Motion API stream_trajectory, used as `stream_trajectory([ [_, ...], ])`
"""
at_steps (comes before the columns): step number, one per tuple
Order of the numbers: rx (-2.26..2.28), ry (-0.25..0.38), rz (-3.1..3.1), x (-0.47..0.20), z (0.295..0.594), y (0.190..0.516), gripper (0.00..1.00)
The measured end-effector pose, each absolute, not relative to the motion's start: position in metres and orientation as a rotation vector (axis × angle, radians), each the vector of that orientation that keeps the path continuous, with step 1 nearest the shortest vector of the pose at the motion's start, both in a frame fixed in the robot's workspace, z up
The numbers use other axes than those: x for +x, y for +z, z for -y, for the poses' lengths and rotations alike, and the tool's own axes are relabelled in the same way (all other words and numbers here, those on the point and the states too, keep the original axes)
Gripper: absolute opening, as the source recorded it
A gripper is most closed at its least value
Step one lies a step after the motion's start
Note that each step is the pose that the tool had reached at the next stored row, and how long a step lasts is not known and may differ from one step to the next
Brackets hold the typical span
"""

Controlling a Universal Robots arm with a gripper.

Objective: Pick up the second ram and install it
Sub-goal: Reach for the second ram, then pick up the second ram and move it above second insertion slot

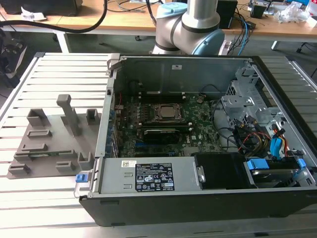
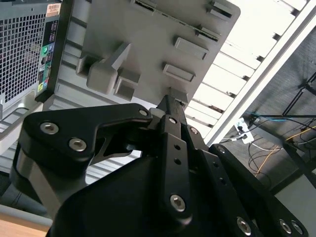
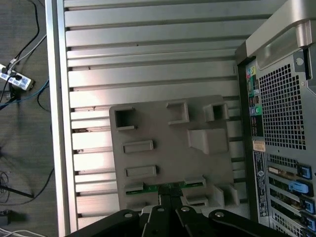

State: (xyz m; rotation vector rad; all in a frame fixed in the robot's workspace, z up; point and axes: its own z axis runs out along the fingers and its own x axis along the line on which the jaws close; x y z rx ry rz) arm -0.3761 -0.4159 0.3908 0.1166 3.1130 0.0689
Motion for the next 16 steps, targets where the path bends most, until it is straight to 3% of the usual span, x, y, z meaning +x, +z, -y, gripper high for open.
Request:
stream_trajectory([
  [16,0.117,0.069,-3.113,-0.3761,0.4176,0.3908,0.11],
])
